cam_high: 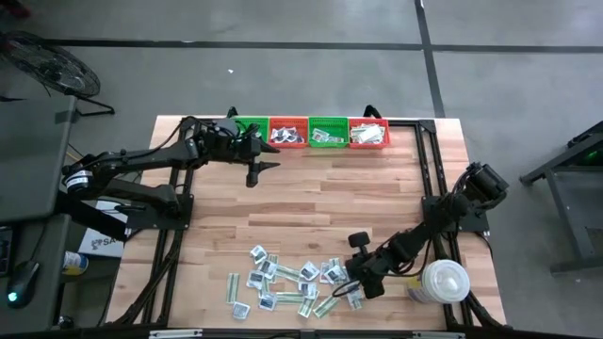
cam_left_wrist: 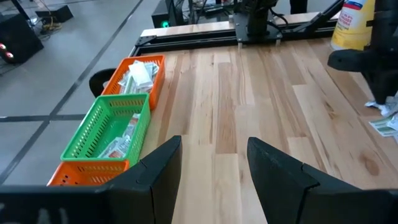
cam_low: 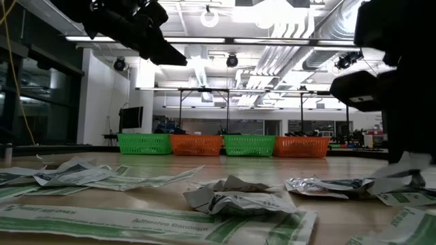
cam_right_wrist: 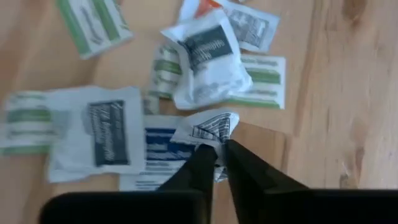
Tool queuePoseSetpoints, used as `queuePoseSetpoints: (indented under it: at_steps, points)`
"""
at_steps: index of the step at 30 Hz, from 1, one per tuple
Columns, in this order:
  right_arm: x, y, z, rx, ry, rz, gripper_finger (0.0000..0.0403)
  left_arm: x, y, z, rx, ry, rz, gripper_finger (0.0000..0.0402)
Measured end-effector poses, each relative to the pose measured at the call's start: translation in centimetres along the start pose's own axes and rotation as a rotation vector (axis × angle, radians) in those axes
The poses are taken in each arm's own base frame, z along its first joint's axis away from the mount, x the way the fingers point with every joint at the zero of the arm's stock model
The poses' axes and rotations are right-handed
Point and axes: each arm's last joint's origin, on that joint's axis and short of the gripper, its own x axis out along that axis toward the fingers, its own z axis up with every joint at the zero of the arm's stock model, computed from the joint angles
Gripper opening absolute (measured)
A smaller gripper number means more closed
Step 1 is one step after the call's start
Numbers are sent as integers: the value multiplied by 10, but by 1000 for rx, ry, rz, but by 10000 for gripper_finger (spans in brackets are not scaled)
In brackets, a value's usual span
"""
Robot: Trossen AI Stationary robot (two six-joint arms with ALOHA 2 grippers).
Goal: Pick & Place First Aid Supplies
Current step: Put the gray towelette pack in the left orange bin
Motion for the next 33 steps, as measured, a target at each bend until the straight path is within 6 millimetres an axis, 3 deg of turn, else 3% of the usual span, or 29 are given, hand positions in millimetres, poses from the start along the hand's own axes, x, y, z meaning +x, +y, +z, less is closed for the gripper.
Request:
queuePoseSetpoints:
  at_steps: [3,9,15,22,29,33]
  points:
    - [-5,2,7,-13,19,13,6,0,0,0,0,0,0,179]
    - [-21,-2,33,10,66,66,4,0,0,0,0,0,0,179]
    - [-53,-34,59,108,-37,59,2,0,0,0,0,-1,-1,179]
    - [-109,-89,70,264,-461,144,1,0,0,0,0,-3,-5,179]
    - [-149,-131,51,316,-906,260,0,0,-1,2,3,-25,-32,179]
    - [-158,-147,39,325,-1042,340,0,-1,-2,10,-3,-122,-115,179]
